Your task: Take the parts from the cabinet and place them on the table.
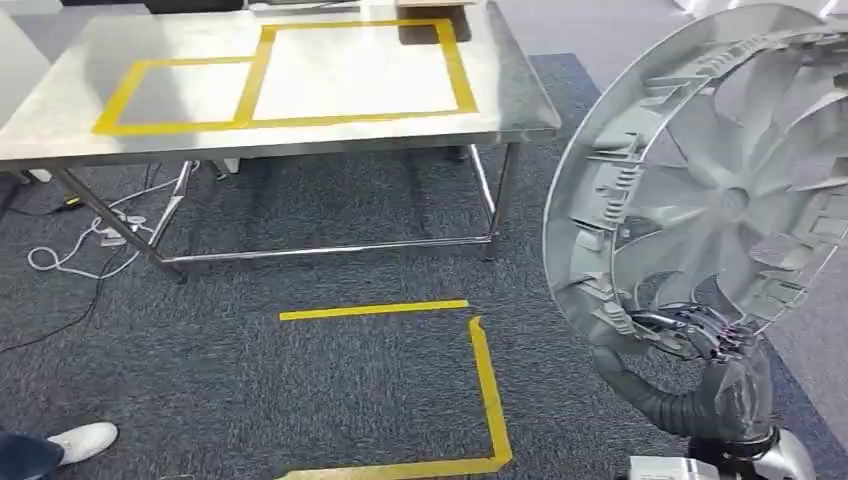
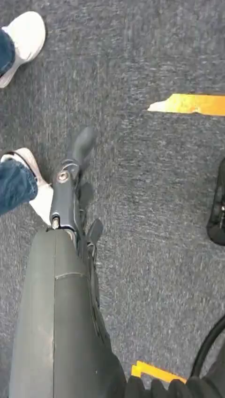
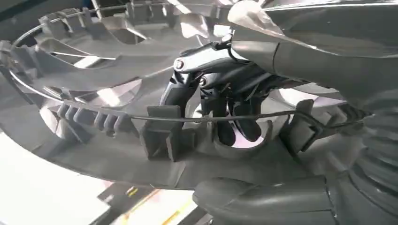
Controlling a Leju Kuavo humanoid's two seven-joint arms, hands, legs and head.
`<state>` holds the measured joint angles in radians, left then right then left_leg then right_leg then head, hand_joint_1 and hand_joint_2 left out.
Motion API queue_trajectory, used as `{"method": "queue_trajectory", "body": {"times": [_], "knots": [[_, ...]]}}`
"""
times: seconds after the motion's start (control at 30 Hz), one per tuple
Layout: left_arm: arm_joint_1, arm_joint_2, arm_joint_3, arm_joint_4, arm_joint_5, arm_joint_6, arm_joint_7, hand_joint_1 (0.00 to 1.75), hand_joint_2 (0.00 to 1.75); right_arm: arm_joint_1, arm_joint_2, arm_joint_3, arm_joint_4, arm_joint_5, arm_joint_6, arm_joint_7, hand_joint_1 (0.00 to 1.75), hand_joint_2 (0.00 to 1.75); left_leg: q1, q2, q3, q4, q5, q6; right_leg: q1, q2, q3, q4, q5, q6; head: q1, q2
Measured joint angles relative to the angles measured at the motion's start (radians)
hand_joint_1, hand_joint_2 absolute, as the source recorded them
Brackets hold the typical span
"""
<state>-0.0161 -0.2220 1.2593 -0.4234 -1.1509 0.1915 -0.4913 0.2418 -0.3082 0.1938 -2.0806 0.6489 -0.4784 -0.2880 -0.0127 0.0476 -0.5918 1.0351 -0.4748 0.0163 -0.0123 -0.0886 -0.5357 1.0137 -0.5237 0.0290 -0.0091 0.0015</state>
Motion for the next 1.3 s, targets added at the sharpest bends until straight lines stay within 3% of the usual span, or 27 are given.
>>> {"method": "queue_trajectory", "body": {"times": [0.07,0.1,0.13,0.2,0.23,0.27,0.3,0.33,0.4,0.47,0.57,0.63,0.7,0.73,0.77,0.8,0.83,0.9,0.93,0.97,1.03,1.1,1.13,1.17,1.23,1.27,1.3], "knots": [[0.004,0.000,0.000,0.000,0.000,0.000,0.000,0.00,1.75,-0.002,0.000,0.000,0.000,0.000,0.000,0.001,1.75,1.75,0.002,-0.018,0.000,-0.008,0.003,0.011,0.000,-0.017,0.009,-0.005,-0.003,0.011,-0.002,0.000],[0.006,0.000,0.000,0.000,0.000,0.000,0.000,0.00,1.75,-0.003,0.000,0.000,-0.001,0.000,0.000,0.001,1.75,1.75,0.010,-0.023,0.006,-0.015,0.008,0.018,-0.005,0.007,0.001,0.004,-0.016,0.019,-0.002,0.000],[0.005,0.002,0.000,0.000,0.000,0.000,0.000,0.00,1.75,-0.002,0.000,0.000,-0.001,0.000,0.000,0.000,1.75,1.75,0.011,-0.032,0.005,-0.015,0.009,0.022,-0.004,0.046,-0.017,0.044,-0.046,0.020,0.004,0.000],[0.000,0.002,0.000,0.001,0.000,0.000,0.000,0.00,1.75,0.001,-0.002,-0.001,0.000,0.000,0.000,0.001,1.75,1.75,0.011,-0.049,0.003,-0.015,0.011,0.028,-0.005,0.078,-0.094,0.202,-0.119,0.022,0.010,0.000],[0.000,0.001,0.000,0.002,0.000,0.000,0.000,0.00,1.75,0.001,-0.002,0.000,0.000,0.000,0.000,0.000,1.75,1.75,0.010,-0.053,0.003,-0.015,0.010,0.028,-0.004,0.082,-0.131,0.273,-0.140,0.023,0.010,0.000],[0.000,0.001,0.000,0.003,0.000,0.000,0.000,0.00,1.75,0.002,-0.002,0.000,0.000,0.000,0.000,0.000,1.75,1.75,0.010,-0.059,0.005,-0.015,0.010,0.029,-0.004,0.085,-0.157,0.312,-0.139,0.024,0.010,0.000],[0.000,0.001,0.000,0.004,0.000,0.000,0.000,0.00,1.75,0.001,-0.002,0.000,0.000,0.000,0.000,0.000,1.75,1.75,0.010,-0.066,0.007,-0.014,0.009,0.030,-0.005,0.085,-0.157,0.296,-0.110,0.024,0.010,0.000],[0.000,0.001,0.000,0.005,0.000,0.000,0.000,0.00,1.75,0.001,-0.002,0.000,0.000,0.000,0.000,0.000,1.75,1.75,0.011,-0.071,0.009,-0.014,0.009,0.029,-0.006,0.085,-0.138,0.241,-0.067,0.023,0.011,0.000],[-0.001,0.001,0.000,0.006,-0.001,0.000,0.000,0.00,1.75,0.001,-0.002,0.000,0.000,0.000,0.000,0.000,1.75,1.75,0.012,-0.081,0.015,-0.014,0.005,0.023,-0.008,0.087,-0.060,0.062,0.027,0.019,0.011,0.000],[-0.002,0.002,0.000,0.007,-0.001,0.000,0.000,0.00,1.75,0.000,-0.002,0.000,0.000,0.000,0.000,0.000,1.75,1.75,0.003,-0.086,0.009,-0.006,0.000,0.013,-0.007,0.097,-0.027,0.002,0.020,0.012,0.009,0.000],[0.000,0.002,0.002,0.008,-0.002,0.000,0.000,0.00,1.75,0.002,-0.002,0.000,0.000,-0.001,0.000,0.001,1.75,1.75,0.007,-0.087,0.007,-0.009,0.005,0.000,-0.004,0.097,-0.032,0.005,0.025,-0.001,0.008,0.000],[-0.001,0.004,0.002,0.008,-0.002,0.000,0.000,0.00,1.75,0.002,-0.002,0.000,0.000,-0.002,0.000,0.001,1.75,1.75,0.007,-0.071,-0.003,0.026,-0.027,-0.013,-0.010,0.090,-0.027,0.000,0.028,-0.013,0.003,0.000],[-0.004,0.005,0.003,0.009,-0.002,0.000,0.000,0.00,1.75,0.003,-0.002,-0.001,0.000,-0.002,0.000,0.001,1.75,1.75,0.013,-0.064,-0.068,0.179,-0.111,-0.023,-0.009,0.083,-0.026,0.000,0.026,-0.018,0.000,0.000],[-0.003,0.004,0.004,0.010,-0.002,0.000,0.000,0.00,1.75,0.003,-0.002,-0.001,0.000,-0.002,0.001,0.001,1.75,1.75,0.014,-0.064,-0.100,0.253,-0.140,-0.025,-0.009,0.080,-0.026,0.000,0.024,-0.020,0.000,0.000],[-0.003,0.004,0.006,0.012,-0.002,0.000,0.000,0.00,1.75,0.003,-0.002,-0.001,0.000,-0.002,0.001,0.001,1.75,1.75,0.014,-0.063,-0.119,0.298,-0.149,-0.026,-0.009,0.079,-0.026,0.000,0.024,-0.020,0.000,0.000],[-0.002,0.004,0.008,0.014,-0.002,0.000,0.000,0.00,1.75,0.003,-0.002,-0.001,0.000,-0.002,0.000,0.001,1.75,1.75,0.015,-0.063,-0.116,0.293,-0.134,-0.025,-0.009,0.078,-0.024,0.000,0.024,-0.020,0.000,0.000],[-0.002,0.004,0.008,0.014,-0.002,0.001,0.000,0.00,1.75,0.003,-0.002,0.000,0.000,-0.002,0.000,0.001,1.75,1.75,0.015,-0.063,-0.096,0.251,-0.102,-0.023,-0.008,0.078,-0.023,0.000,0.023,-0.020,0.000,0.000],[-0.003,0.006,0.009,0.015,-0.003,0.002,0.000,0.00,1.75,0.003,-0.002,-0.001,0.000,-0.002,0.000,0.001,1.75,1.75,0.013,-0.061,-0.015,0.079,-0.010,-0.011,-0.007,0.078,-0.017,0.000,0.021,-0.017,0.000,0.000],[-0.003,0.008,0.009,0.015,-0.003,0.003,0.000,0.00,1.75,0.003,-0.002,-0.001,0.000,-0.002,0.000,0.001,1.75,1.75,0.009,-0.052,0.015,0.014,0.000,-0.001,-0.007,0.078,-0.018,0.000,0.020,-0.015,0.001,0.000],[-0.005,0.008,0.010,0.015,-0.003,0.003,0.000,0.00,1.75,0.004,-0.002,-0.001,0.000,-0.002,0.000,0.001,1.75,1.75,0.006,-0.051,0.021,-0.006,-0.006,0.001,-0.001,0.079,-0.022,0.004,0.018,-0.009,0.001,0.000],[-0.005,0.008,0.010,0.016,-0.003,0.003,0.000,0.00,1.75,0.004,-0.002,0.000,0.000,-0.002,0.000,0.000,1.75,1.75,0.003,-0.051,0.015,-0.005,-0.010,0.003,-0.004,0.076,-0.026,0.001,0.022,0.001,0.002,0.000],[-0.002,0.007,0.010,0.017,-0.005,-0.002,-0.001,0.00,1.75,0.004,-0.002,-0.001,-0.001,0.001,0.000,0.002,1.75,1.75,0.011,-0.053,0.023,-0.023,-0.001,0.017,-0.004,0.074,-0.023,-0.002,0.017,0.014,0.001,0.000],[-0.003,0.008,0.010,0.018,-0.009,-0.005,-0.002,0.00,1.75,0.005,-0.002,-0.001,-0.001,0.002,0.000,0.003,1.75,1.75,0.013,-0.053,0.025,-0.025,0.000,0.021,-0.005,0.079,-0.036,0.018,-0.002,0.017,0.005,0.000],[-0.005,0.010,0.010,0.018,-0.010,-0.006,-0.003,0.00,1.75,0.004,-0.002,-0.002,-0.001,0.003,0.000,0.003,1.75,1.75,0.013,-0.053,0.024,-0.025,0.001,0.025,-0.005,0.082,-0.059,0.071,-0.035,0.017,0.008,0.000],[-0.006,0.010,0.010,0.022,-0.012,-0.011,-0.004,0.00,1.75,0.006,-0.002,-0.001,0.000,0.006,0.000,0.003,1.75,1.75,0.010,-0.053,0.023,-0.024,-0.001,0.027,-0.007,0.085,-0.137,0.234,-0.107,0.023,0.010,0.000],[-0.005,0.010,0.010,0.025,-0.012,-0.011,-0.004,0.00,1.75,0.007,-0.002,-0.001,0.000,0.007,0.000,0.003,1.75,1.75,0.010,-0.053,0.023,-0.023,-0.001,0.028,-0.006,0.085,-0.169,0.297,-0.123,0.025,0.010,0.000],[-0.005,0.010,0.010,0.026,-0.012,-0.011,-0.004,0.00,1.75,0.007,-0.002,-0.001,0.000,0.007,0.000,0.003,1.75,1.75,0.010,-0.053,0.024,-0.023,-0.002,0.029,-0.006,0.085,-0.176,0.304,-0.110,0.026,0.010,0.000]]}}
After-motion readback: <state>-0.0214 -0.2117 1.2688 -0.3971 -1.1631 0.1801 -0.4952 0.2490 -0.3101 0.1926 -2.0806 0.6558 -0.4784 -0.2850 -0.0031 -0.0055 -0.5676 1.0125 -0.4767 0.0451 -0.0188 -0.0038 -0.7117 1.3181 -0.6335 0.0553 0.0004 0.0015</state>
